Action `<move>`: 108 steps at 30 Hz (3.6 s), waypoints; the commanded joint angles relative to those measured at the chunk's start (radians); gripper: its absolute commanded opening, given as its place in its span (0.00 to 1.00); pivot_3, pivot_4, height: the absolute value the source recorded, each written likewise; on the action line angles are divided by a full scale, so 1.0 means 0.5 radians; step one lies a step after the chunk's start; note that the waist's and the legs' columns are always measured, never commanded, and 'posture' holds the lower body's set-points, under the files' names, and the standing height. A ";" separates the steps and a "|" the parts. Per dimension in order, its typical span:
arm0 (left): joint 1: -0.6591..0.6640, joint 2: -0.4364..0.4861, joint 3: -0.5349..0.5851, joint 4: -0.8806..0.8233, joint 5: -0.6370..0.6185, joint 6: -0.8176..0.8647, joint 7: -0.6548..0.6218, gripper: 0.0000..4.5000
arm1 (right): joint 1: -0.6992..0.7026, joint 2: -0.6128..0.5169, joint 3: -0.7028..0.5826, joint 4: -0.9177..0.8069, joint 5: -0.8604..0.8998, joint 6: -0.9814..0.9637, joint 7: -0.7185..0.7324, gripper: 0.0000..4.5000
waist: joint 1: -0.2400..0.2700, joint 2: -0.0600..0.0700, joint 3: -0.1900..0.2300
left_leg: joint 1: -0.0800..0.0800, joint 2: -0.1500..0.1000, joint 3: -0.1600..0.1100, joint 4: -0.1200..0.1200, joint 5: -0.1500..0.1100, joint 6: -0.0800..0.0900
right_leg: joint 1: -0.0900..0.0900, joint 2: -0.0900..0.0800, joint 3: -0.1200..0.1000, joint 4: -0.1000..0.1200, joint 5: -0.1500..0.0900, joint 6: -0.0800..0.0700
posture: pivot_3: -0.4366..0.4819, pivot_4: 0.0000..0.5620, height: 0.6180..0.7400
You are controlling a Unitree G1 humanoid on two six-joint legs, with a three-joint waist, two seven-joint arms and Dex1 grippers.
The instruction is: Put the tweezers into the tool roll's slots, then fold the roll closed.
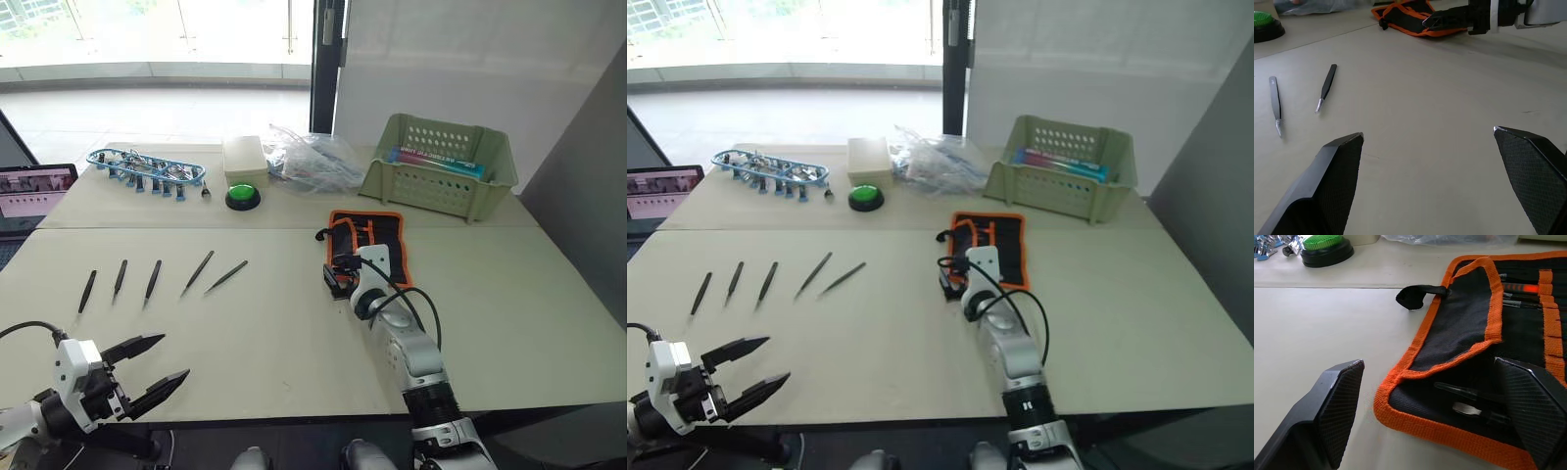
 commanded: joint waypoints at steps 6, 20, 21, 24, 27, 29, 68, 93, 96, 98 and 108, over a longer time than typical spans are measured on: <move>0.016 0.013 -0.016 -0.064 -0.003 -0.003 -0.007 1.00 | -0.131 0.111 -0.098 0.027 0.079 0.018 -0.006 0.94 | -0.040 0.000 0.000 | 0.001 0.000 -0.001 0.000 0.000 0.000 | 0.000 0.001 -0.001 0.001 0.000 -0.001 | 0.48 0.27 0.98; 0.025 0.023 -0.024 -0.042 0.020 -0.008 -0.014 1.00 | -0.159 0.156 -0.160 0.068 0.126 0.010 0.009 0.00 | -0.041 0.001 0.001 | 0.001 0.001 -0.002 -0.001 0.000 0.000 | 0.000 0.001 -0.001 0.000 0.000 -0.001 | 0.48 0.27 0.98; 0.022 0.023 -0.024 -0.040 0.022 -0.010 -0.013 1.00 | -0.155 0.155 -0.159 0.059 0.127 0.013 0.011 0.00 | -0.041 0.001 0.001 | 0.001 0.001 -0.002 -0.001 0.000 0.000 | 0.000 0.001 -0.001 0.000 0.000 -0.001 | 0.48 0.27 0.98; 0.010 0.025 -0.025 -0.029 0.035 -0.018 -0.010 1.00 | -0.139 0.141 -0.150 0.028 0.127 0.018 0.029 0.00 | -0.040 0.001 0.001 | 0.001 0.000 -0.002 -0.001 0.000 0.000 | 0.000 0.000 -0.001 0.000 0.000 -0.001 | 0.48 0.27 0.98; -0.003 0.025 -0.024 -0.015 0.045 -0.019 -0.014 1.00 | -0.128 0.108 -0.135 -0.017 0.119 0.035 0.057 0.00 | -0.040 0.001 0.001 | 0.001 0.000 -0.002 -0.001 0.000 0.000 | 0.000 0.000 -0.001 0.000 0.000 -0.001 | 0.48 0.27 0.98; -0.012 0.026 -0.025 -0.007 0.051 -0.019 -0.017 1.00 | -0.123 0.097 -0.145 -0.044 0.128 0.041 0.065 0.00 | -0.040 0.001 0.001 | 0.000 0.000 -0.002 -0.001 0.000 0.000 | 0.000 0.000 -0.001 0.000 0.000 -0.001 | 0.48 0.27 0.98; -0.961 0.094 -0.655 0.464 0.404 -0.188 -0.246 1.00 | 0.722 -1.033 0.381 -1.174 0.405 0.092 1.495 0.00 | 0.031 -0.002 0.001 | 0.002 -0.003 -0.004 0.001 0.000 0.000 | 0.004 0.001 -0.002 -0.002 -0.011 0.017 | 0.48 0.27 0.98; -2.797 -0.405 -1.391 2.671 1.251 -1.933 -0.829 0.30 | 0.700 -0.941 0.463 -1.159 0.384 0.117 1.370 0.00 | 0.069 -0.005 0.001 | -0.013 -0.006 -0.012 0.012 -0.001 0.002 | 0.001 0.007 -0.003 -0.001 -0.004 0.009 | 0.48 0.27 0.98; -2.813 -0.375 -1.409 2.716 1.317 -2.042 -0.792 0.08 | 0.713 -0.961 0.456 -1.167 0.384 0.114 1.366 0.00 | 0.069 -0.005 0.001 | -0.013 -0.006 -0.013 0.014 -0.001 0.002 | 0.002 0.007 -0.003 0.000 -0.004 0.010 | 0.48 0.27 0.98; -2.818 -0.357 -1.424 2.743 1.375 -2.125 -0.743 0.00 | 0.722 -0.968 0.452 -1.176 0.390 0.116 1.365 0.00 | 0.069 -0.005 0.001 | -0.013 -0.006 -0.013 0.015 -0.001 0.002 | 0.003 0.007 -0.003 0.000 -0.004 0.012 | 0.48 0.27 0.98; -2.717 -0.298 -1.496 2.828 1.565 -2.542 -0.494 0.00 | 0.711 -0.932 0.373 -1.245 0.613 0.239 1.360 0.00 | 0.069 -0.005 0.001 | -0.013 -0.006 -0.013 0.016 -0.001 0.002 | 0.003 0.007 -0.003 0.001 -0.004 0.013 | 0.48 0.27 0.98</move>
